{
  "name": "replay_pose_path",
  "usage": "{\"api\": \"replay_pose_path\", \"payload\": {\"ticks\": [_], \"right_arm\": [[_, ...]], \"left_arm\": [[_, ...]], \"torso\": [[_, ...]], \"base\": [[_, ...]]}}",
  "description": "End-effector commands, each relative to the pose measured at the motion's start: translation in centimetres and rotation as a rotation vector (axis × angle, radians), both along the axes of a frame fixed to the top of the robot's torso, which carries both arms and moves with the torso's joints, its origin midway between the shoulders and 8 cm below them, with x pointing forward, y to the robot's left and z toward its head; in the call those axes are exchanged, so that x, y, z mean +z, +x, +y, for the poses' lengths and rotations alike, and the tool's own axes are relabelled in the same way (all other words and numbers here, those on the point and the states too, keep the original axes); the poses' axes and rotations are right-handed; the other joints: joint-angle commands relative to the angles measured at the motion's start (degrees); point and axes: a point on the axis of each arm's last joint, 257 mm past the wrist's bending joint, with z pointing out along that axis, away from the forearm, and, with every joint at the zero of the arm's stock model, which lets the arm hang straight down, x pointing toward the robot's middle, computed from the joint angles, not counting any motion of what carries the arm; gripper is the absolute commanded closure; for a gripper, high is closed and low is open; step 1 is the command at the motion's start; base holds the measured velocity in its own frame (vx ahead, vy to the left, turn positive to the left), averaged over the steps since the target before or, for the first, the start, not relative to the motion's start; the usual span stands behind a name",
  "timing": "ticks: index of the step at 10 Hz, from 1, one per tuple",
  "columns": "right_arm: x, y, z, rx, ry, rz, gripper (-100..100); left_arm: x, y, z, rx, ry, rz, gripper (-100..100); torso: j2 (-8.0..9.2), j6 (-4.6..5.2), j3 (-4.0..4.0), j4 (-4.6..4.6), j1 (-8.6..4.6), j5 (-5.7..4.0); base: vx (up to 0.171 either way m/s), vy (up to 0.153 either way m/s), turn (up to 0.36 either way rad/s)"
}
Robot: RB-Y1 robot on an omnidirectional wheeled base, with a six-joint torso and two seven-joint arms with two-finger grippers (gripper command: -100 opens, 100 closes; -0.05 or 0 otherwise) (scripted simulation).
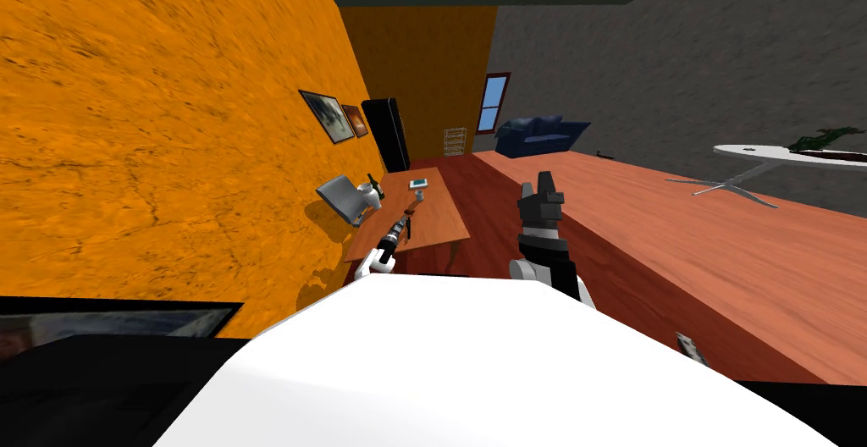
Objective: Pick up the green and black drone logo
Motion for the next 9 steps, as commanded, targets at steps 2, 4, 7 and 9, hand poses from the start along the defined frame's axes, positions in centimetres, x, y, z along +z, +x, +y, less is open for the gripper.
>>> {"api": "replay_pose_path", "payload": {"ticks": [2, 4, 7, 9], "right_arm": [[0.0, 0.0, 0.0, 0.0, 0.0, 0.0, 0], [0.0, 0.0, 0.0, 0.0, 0.0, 0.0, 0], [0.0, 0.0, 0.0, 0.0, 0.0, 0.0, 0], [0.0, 0.0, 0.0, 0.0, 0.0, 0.0, 0]], "left_arm": [[-2.8, 0.4, 1.5, 0.014, 0.092, 0.072, -100], [-4.1, -0.1, 1.8, 0.019, 0.093, 0.099, -100], [-7.5, -0.5, 3.8, 0.039, 0.182, 0.187, -100], [-9.4, -0.6, 5.6, 0.054, 0.268, 0.245, -100]], "torso": [[-0.01, 0.03, 0.0, 0.0, -0.01, 0.0], [-0.02, -0.01, -0.01, -0.01, -0.03, -0.01], [-0.03, 0.02, -0.01, 0.0, -0.03, -0.01], [-0.03, 0.01, -0.01, 0.0, -0.02, -0.01]], "base": [[0.008, -0.015, -0.178], [0.008, -0.007, -0.019], [0.008, -0.012, -0.131], [0.013, -0.015, -0.149]]}}
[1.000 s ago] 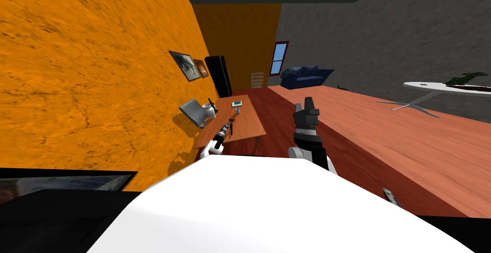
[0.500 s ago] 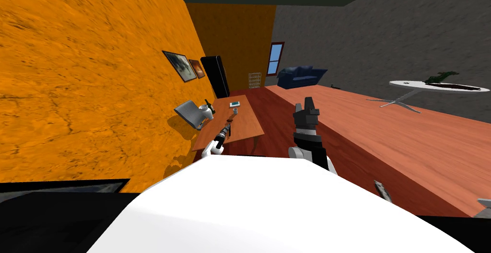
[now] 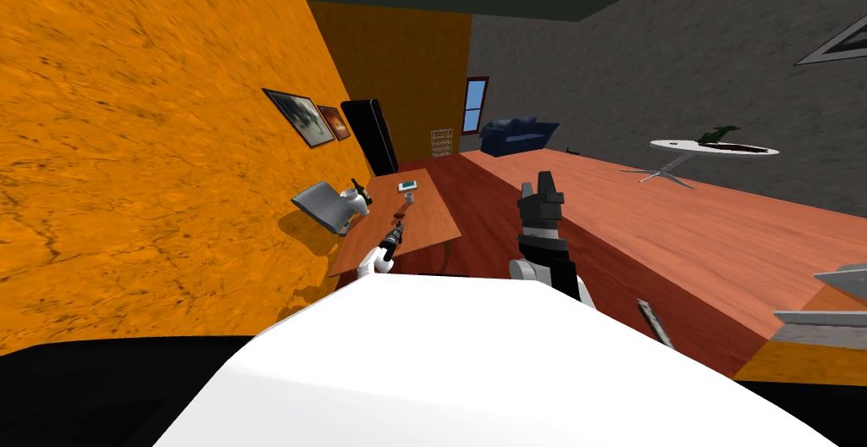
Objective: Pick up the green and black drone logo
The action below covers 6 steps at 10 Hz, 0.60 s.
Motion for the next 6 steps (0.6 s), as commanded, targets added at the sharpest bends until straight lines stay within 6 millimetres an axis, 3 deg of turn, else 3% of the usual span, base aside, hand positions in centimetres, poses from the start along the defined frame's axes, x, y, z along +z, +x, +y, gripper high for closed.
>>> {"api": "replay_pose_path", "payload": {"ticks": [1, 4, 6], "right_arm": [[0.0, 0.0, 0.0, 0.0, 0.0, 0.0, 0], [0.0, 0.0, 0.0, 0.0, 0.0, 0.0, 0], [0.0, 0.0, 0.0, 0.0, 0.0, 0.0, 0]], "left_arm": [[-1.7, -0.8, 0.9, 0.012, 0.028, 0.043, -100], [-4.0, -1.6, 3.2, 0.028, 0.111, 0.116, -100], [-4.5, -1.7, 4.1, 0.033, 0.15, 0.138, -100]], "torso": [[0.0, 0.0, 0.0, 0.0, 0.0, 0.0], [0.03, -0.04, 0.02, 0.0, 0.04, 0.0], [0.04, -0.04, 0.02, 0.01, 0.04, 0.0]], "base": [[0.013, -0.012, -0.054], [0.007, -0.011, -0.08], [0.008, -0.01, -0.074]]}}
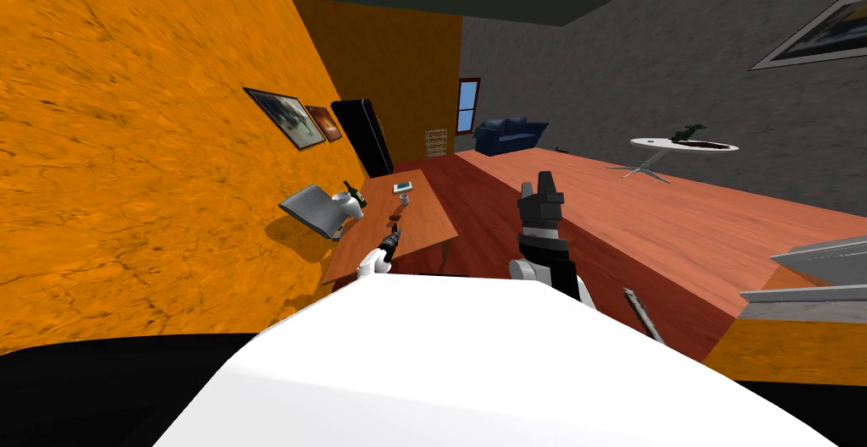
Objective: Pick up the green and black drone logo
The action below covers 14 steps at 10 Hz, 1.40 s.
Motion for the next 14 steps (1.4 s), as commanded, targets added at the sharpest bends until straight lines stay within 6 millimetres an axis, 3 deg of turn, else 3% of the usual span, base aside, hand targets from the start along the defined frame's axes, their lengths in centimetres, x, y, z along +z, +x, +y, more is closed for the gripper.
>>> {"api": "replay_pose_path", "payload": {"ticks": [1, 7, 10, 11, 12, 13, 14], "right_arm": [[0.0, 0.0, 0.0, 0.0, 0.0, 0.0, 0], [0.0, 0.0, 0.0, 0.0, 0.0, 0.0, 0], [0.0, 0.0, 0.0, 0.0, 0.0, 0.0, 0], [0.0, 0.0, 0.0, 0.0, 0.0, 0.0, 0], [0.0, 0.0, 0.0, 0.0, 0.0, 0.0, 0], [0.0, 0.0, 0.0, 0.0, 0.0, 0.0, 0], [0.0, 0.0, 0.0, 0.0, 0.0, 0.0, 0]], "left_arm": [[-0.8, -0.2, 0.8, 0.006, 0.02, 0.024, -100], [-3.7, -2.0, 5.5, 0.033, 0.178, 0.148, -100], [-4.3, -2.7, 7.1, 0.04, 0.231, 0.187, -100], [-4.2, -2.6, 6.8, 0.038, 0.219, 0.178, -100], [-4.3, -2.6, 6.9, 0.039, 0.221, 0.18, 0], [-4.6, -3.0, 5.9, 0.034, 0.221, 0.181, -100], [-4.8, -3.2, 5.5, 0.031, 0.221, 0.181, -100]], "torso": [[0.0, 0.0, 0.0, 0.0, 0.0, 0.0], [-0.02, 0.0, -0.01, -0.01, -0.04, -0.01], [0.0, -0.01, 0.0, 0.0, -0.02, -0.01], [-0.01, -0.02, -0.01, 0.0, -0.03, -0.01], [0.01, -0.03, 0.01, 0.0, 0.0, 0.0], [0.03, -0.03, 0.02, 0.0, 0.03, 0.0], [-0.03, -0.04, -0.02, -0.01, 0.15, 0.03]], "base": [[0.008, -0.01, -0.047], [0.011, -0.016, -0.096], [0.011, -0.017, -0.071], [0.006, -0.008, -0.013], [0.0, 0.0, 0.0], [0.029, 0.038, 0.027], [0.063, 0.065, 0.026]]}}
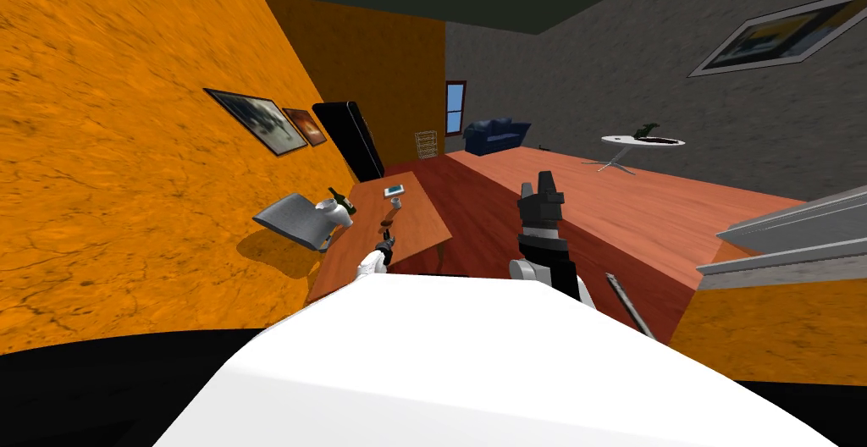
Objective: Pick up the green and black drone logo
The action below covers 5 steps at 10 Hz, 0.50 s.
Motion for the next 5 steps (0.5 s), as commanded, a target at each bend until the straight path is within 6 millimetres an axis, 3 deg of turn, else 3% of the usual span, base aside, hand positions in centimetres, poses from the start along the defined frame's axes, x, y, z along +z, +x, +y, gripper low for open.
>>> {"api": "replay_pose_path", "payload": {"ticks": [1, 5], "right_arm": [[0.0, 0.0, 0.0, 0.0, 0.0, 0.0, 0], [0.0, 0.0, 0.0, 0.0, 0.0, 0.0, 0]], "left_arm": [[-0.3, -0.3, -0.8, -0.003, -0.001, 0.0, -100], [-0.8, -1.0, -2.6, -0.01, -0.001, 0.0, -100]], "torso": [[0.0, 0.0, 0.0, 0.0, 0.0, 0.0], [-0.02, 0.0, -0.02, -0.01, 0.0, 0.0]], "base": [[0.077, 0.053, 0.015], [0.054, 0.054, 0.016]]}}
